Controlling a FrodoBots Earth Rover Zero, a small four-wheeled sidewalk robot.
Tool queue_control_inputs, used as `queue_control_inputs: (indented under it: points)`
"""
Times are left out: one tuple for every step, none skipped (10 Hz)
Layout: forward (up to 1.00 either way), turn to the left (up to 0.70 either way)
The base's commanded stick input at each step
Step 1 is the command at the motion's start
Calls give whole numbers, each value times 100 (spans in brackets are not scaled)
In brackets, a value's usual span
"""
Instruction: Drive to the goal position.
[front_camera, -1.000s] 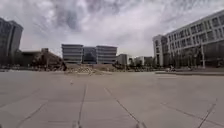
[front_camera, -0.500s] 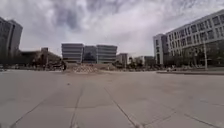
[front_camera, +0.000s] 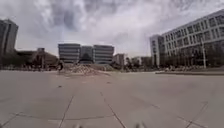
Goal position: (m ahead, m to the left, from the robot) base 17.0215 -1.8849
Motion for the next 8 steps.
queue_control_inputs:
  points:
    - [70, 0]
    - [70, 0]
    - [70, 0]
    - [70, 0]
    - [70, -1]
    - [70, -6]
    - [70, -13]
    - [70, -14]
